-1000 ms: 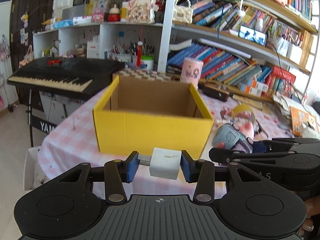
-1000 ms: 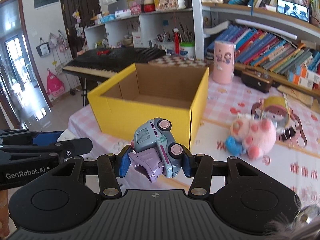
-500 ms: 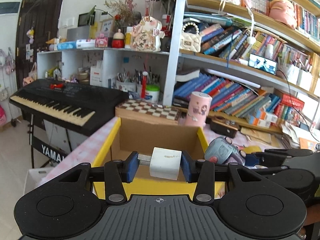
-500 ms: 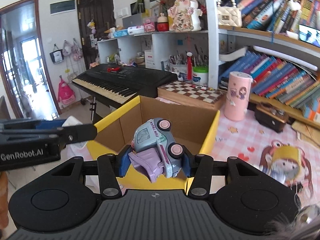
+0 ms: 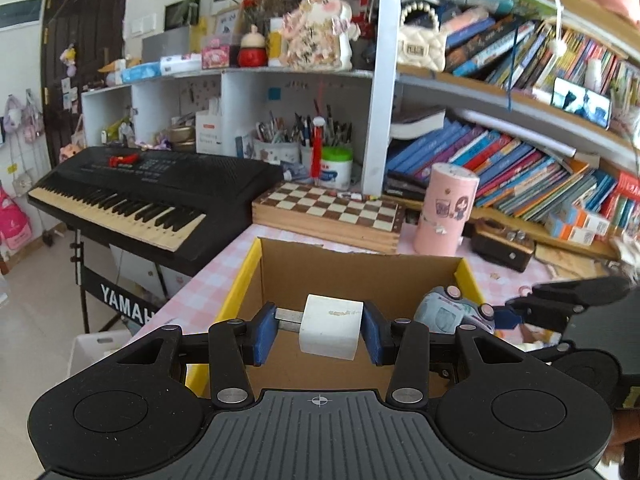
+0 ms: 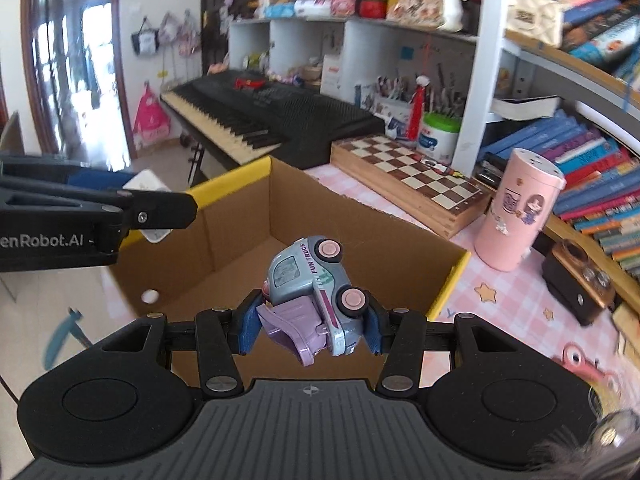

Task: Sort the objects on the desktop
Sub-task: 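Lower the charger and toy car into the yellow box and open both grippers, then withdraw both tools from the box back toward the plush pig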

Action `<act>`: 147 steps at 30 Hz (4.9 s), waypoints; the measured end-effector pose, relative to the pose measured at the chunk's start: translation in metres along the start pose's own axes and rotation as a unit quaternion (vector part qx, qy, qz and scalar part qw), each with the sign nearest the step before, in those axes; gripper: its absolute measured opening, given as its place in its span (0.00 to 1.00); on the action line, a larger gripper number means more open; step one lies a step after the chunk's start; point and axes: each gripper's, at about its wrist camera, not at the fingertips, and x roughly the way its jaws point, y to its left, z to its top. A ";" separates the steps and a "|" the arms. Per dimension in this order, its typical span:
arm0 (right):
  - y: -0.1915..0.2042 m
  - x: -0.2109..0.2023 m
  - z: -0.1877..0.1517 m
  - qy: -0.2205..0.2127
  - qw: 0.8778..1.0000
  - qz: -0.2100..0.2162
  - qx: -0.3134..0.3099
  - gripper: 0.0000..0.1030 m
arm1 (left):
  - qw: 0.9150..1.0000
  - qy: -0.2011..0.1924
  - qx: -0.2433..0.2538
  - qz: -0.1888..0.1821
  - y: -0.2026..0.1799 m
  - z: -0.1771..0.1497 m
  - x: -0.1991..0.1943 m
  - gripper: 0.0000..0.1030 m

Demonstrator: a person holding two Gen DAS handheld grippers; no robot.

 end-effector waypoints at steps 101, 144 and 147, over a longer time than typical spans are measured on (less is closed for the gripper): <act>0.121 -0.186 -0.150 -0.074 0.954 -0.197 0.216 0.78 | 1.000 0.013 0.006 0.008 -0.002 -0.126 -0.167 0.95; 0.045 -0.217 -0.214 0.002 0.917 -0.270 0.292 0.82 | 0.989 0.079 0.066 -0.102 -0.111 -0.137 -0.124 0.95; 0.026 -0.216 -0.217 0.007 0.917 -0.269 0.295 0.82 | 0.989 0.083 0.067 -0.102 -0.126 -0.134 -0.115 0.95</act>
